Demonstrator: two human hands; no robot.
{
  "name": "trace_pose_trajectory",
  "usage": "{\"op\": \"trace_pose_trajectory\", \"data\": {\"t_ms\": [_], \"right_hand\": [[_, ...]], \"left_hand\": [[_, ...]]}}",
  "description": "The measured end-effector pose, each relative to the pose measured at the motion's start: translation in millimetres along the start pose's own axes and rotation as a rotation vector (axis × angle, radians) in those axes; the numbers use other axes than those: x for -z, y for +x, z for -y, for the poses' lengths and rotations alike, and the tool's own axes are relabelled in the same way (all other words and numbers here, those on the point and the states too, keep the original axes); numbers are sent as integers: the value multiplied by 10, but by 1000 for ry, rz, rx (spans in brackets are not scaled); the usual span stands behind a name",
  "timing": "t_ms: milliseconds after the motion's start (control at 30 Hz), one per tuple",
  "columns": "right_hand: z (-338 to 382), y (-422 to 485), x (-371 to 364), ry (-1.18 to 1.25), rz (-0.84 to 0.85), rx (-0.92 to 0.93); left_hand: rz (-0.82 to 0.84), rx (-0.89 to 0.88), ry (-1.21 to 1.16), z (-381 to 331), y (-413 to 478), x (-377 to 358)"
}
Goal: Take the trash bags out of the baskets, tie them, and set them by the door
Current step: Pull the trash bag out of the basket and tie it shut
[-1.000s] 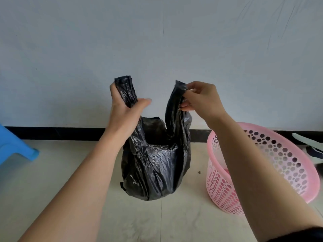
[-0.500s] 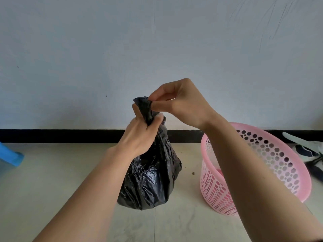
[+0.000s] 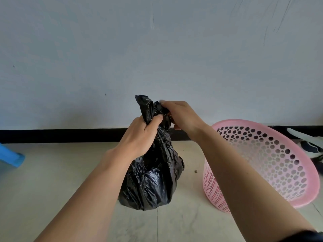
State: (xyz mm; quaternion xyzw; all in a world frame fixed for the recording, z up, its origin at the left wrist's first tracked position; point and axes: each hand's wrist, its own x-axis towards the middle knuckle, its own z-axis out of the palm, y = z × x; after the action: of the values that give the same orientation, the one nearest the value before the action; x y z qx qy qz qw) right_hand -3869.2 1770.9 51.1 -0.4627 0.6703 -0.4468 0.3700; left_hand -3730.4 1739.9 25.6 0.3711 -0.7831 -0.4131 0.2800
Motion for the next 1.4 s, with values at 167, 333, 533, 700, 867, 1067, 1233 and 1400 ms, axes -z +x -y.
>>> {"op": "trace_pose_trajectory", "data": {"t_ms": [167,333,533,700,867,1067,1233,1400], "right_hand": [[-85,68,6,90,-123,58],[-140,103,40,77,-265,125],[-133,96,251,261,-120,140],[-290,27,260,-131,361,-36],[-431,17,20,-291,474,-85],[-538,152,-32,-339,111,55],[-660,204,-170,-186,174,181],[-732,193,-258,10,189,144]], "left_hand": [[-45,15,-141,-2,32,23],[3,142,-350,35,36,107],[-95,277,-648,148,49,123],[-42,324,-751,202,54,183],[-16,267,-551,201,51,179],[-41,235,-249,151,62,234],[56,186,-62,43,80,245],[33,153,74,54,90,251]]}}
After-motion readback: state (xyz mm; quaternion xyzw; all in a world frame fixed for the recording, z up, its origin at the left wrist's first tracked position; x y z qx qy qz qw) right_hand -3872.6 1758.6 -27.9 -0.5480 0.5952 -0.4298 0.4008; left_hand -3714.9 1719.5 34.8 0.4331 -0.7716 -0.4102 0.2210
